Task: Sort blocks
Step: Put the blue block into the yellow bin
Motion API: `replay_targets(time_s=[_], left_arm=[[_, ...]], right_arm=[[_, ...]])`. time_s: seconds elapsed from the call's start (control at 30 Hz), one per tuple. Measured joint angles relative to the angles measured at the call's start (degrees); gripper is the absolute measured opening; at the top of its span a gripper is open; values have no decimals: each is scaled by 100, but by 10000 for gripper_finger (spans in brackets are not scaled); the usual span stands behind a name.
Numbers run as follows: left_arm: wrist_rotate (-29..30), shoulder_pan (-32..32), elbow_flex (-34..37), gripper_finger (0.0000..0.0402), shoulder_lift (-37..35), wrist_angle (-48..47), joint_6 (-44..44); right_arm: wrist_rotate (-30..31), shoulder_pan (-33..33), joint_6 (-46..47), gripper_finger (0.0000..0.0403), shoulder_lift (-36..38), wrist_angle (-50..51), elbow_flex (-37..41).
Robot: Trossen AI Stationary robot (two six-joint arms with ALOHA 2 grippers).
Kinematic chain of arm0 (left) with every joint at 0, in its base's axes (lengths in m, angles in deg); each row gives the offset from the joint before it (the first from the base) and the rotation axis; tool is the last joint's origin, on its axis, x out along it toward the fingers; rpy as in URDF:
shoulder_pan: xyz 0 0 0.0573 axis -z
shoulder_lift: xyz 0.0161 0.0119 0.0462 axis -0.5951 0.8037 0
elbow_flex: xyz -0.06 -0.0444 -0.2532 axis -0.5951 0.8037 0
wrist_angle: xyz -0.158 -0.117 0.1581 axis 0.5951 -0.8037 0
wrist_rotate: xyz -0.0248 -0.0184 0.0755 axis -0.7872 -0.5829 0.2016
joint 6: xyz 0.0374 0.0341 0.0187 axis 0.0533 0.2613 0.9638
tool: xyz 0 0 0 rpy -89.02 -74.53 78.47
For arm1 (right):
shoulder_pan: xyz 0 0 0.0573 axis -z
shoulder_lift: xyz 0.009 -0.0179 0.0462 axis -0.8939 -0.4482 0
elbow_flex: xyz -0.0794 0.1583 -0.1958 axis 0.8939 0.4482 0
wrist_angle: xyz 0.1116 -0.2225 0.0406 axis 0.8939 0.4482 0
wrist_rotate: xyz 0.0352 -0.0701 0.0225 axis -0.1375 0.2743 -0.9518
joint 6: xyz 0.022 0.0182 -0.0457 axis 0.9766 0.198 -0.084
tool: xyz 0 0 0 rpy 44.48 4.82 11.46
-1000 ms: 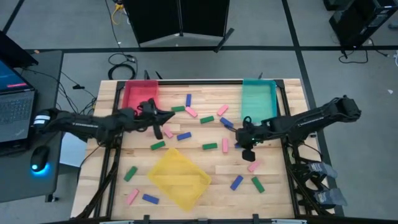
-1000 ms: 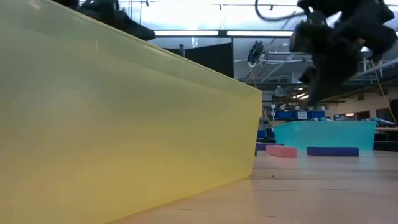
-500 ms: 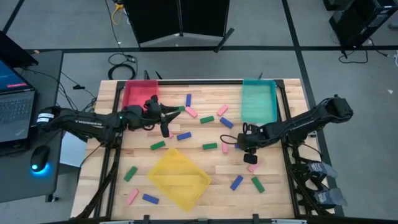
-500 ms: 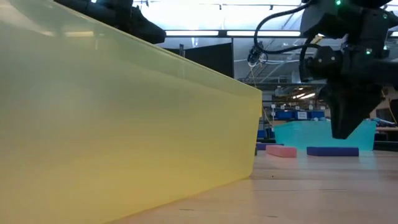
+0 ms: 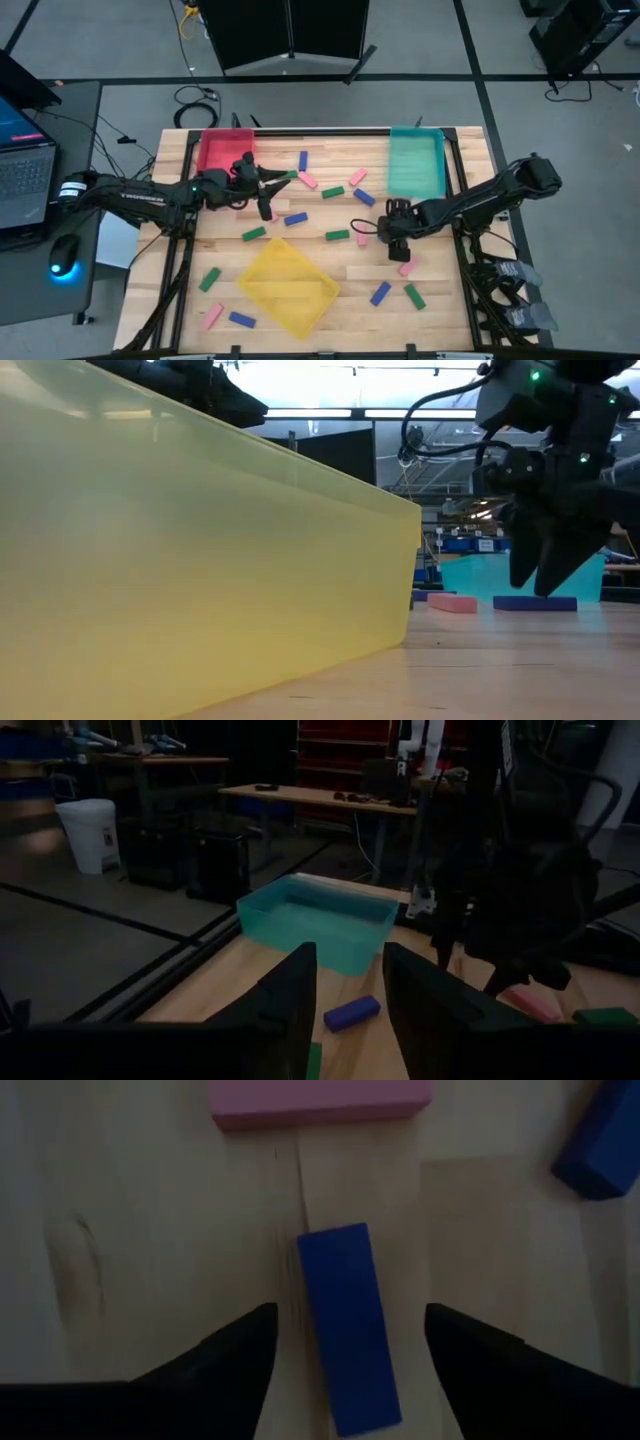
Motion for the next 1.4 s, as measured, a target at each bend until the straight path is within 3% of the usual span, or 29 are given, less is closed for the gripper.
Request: replay_targets(time_s=[0.23,0.43,0.6,0.83,1.2,1.4], left_arm=[[-68,0,0,127,0,0,-6],[-111,0,0,127,0,-12,-17],[-111,0,0,127,0,-9,-28],[-111,-15,0,127,0,-6,-165],[-77,-15,2,127,0,-312,-649],[-50,-15,8,127,0,-509,-769]], right_arm=[[44,61,-140,292,-343,-128,-1],[-107,201,-208,271,-531,-191,-22],[-263,273,-250,223,-496,-231,-15],[-475,280,-183,115,-508,-332,-4],[-574,21,116,114,211,-545,22],[-865,-243,49,114,564,-2115,15]])
